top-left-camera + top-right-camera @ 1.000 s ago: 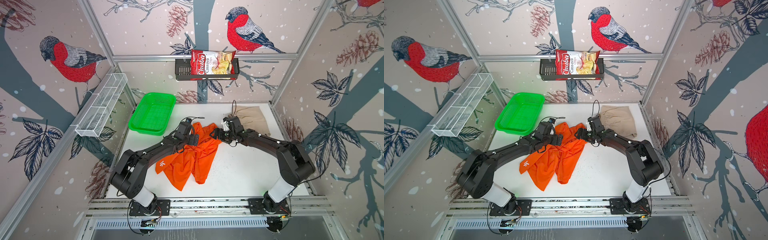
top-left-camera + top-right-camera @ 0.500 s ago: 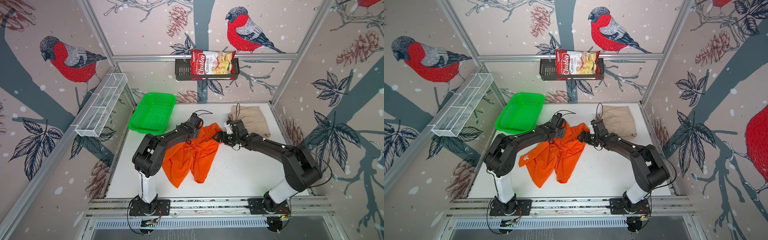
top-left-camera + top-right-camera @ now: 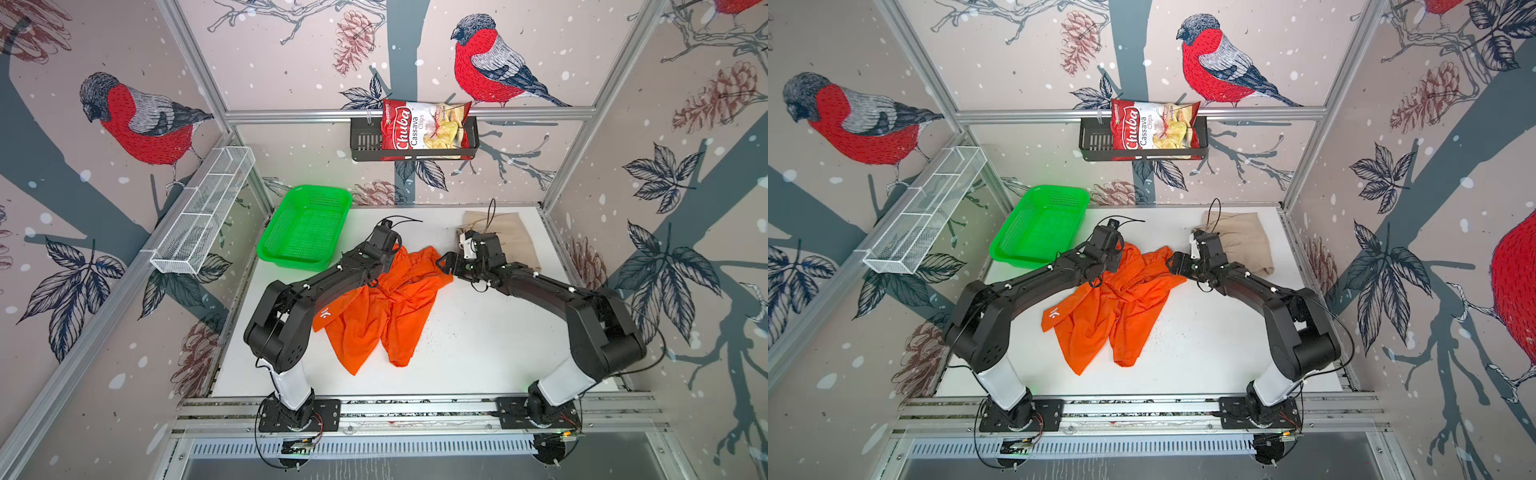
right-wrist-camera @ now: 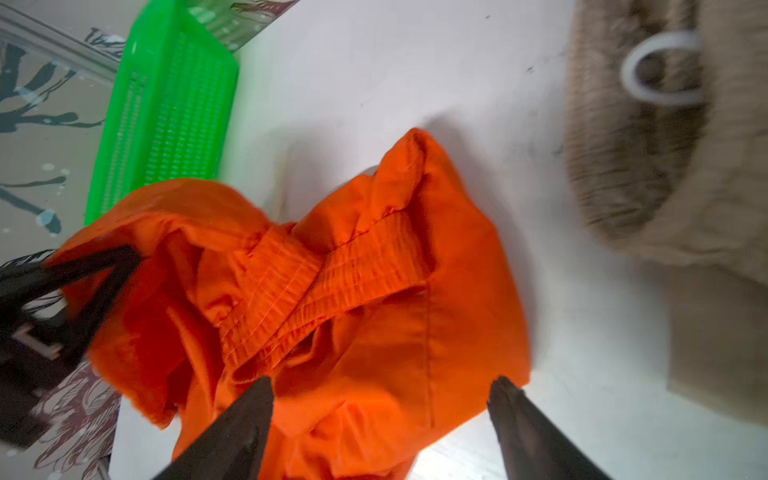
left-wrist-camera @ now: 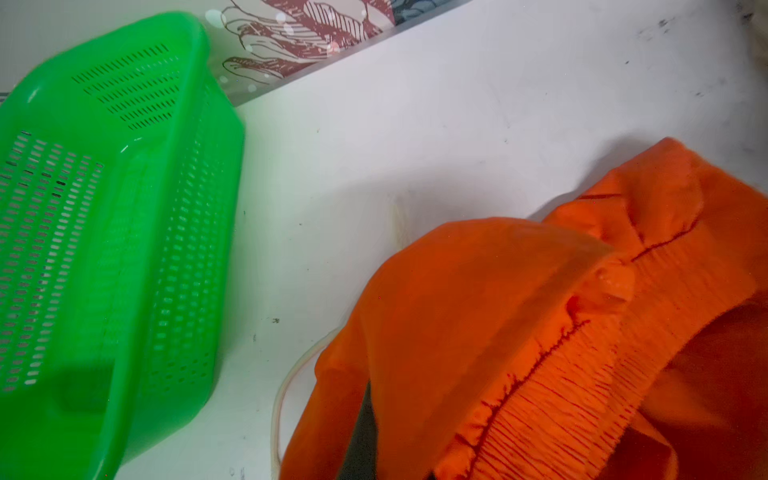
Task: Fold and stack the shorts
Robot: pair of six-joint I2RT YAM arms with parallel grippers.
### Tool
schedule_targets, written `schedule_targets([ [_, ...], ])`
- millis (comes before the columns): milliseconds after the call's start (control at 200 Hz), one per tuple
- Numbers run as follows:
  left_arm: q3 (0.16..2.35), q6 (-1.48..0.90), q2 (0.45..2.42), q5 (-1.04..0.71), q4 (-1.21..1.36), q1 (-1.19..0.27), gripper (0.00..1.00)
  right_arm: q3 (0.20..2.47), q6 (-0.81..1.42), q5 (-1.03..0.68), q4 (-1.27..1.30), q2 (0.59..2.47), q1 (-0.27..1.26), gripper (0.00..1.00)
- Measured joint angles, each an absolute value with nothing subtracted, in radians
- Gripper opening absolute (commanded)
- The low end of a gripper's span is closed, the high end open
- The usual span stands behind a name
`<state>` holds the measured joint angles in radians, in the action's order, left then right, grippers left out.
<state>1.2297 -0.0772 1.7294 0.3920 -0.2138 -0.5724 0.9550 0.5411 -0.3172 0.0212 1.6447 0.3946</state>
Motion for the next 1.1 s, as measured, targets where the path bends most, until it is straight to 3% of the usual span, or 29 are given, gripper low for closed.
schedule_targets([
  [370,1.184,-0.079,1.595,0.347,-0.22,-0.57,0.0,1.112,0.465,-0.345,-0.022,1.916,0.181,0.82],
  [740,1.152,-0.077,1.475,0.342,-0.224,-0.567,0.0,1.233,0.418,-0.39,0.038,2.03,0.054,0.82],
  [940,1.152,-0.051,1.371,0.295,-0.221,-0.567,0.0,1.211,0.395,-0.368,-0.025,1.874,0.059,0.83],
  [1101,1.155,-0.037,1.308,0.244,-0.209,-0.564,0.0,1.081,0.316,-0.378,0.072,1.616,0.196,0.84],
])
